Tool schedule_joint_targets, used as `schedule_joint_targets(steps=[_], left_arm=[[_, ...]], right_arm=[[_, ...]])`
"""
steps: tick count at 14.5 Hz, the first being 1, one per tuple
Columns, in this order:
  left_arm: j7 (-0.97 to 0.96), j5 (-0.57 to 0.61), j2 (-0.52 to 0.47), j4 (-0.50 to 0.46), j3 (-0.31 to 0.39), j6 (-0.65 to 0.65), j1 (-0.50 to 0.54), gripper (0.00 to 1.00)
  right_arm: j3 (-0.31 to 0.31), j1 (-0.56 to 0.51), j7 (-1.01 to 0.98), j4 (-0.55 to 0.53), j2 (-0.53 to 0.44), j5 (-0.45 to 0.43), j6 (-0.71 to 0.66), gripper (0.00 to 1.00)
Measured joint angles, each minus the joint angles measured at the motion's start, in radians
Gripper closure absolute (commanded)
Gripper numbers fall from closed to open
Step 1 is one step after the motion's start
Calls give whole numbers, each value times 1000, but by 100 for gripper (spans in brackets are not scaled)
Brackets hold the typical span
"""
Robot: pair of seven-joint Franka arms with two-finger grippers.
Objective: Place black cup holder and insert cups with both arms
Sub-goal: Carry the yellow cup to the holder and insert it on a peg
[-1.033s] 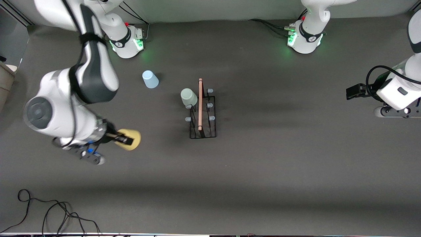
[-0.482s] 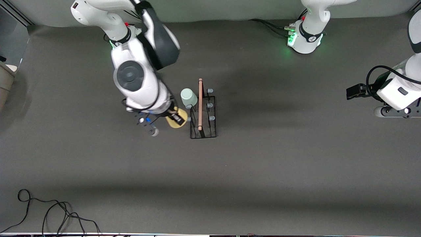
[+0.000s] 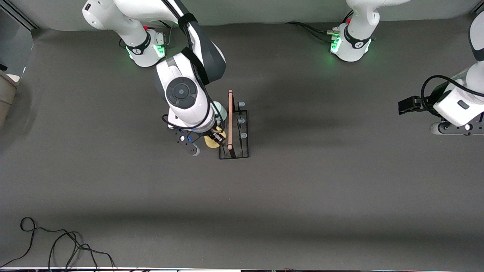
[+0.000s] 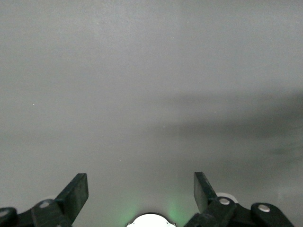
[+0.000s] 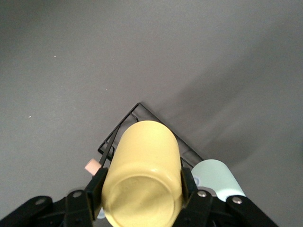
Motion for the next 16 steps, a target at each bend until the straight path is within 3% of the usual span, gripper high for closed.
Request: schedule_joint_targets(steps=[10, 11, 12, 13, 16], left_arm=[[0, 0, 0, 0, 0, 0, 0, 1], [0, 0, 0, 0, 0, 0, 0, 1], [0, 0, 0, 0, 0, 0, 0, 1], [0, 0, 0, 0, 0, 0, 0, 1], [0, 0, 0, 0, 0, 0, 0, 1]], right_arm=[[0, 37, 2, -165, 1, 0, 207, 100], [0, 37, 2, -182, 1, 0, 229, 82], [1, 37, 2, -199, 1, 3, 250, 20], [2, 38, 2, -210, 2, 7, 262, 0], [2, 40, 3, -213, 1, 12, 272, 0]])
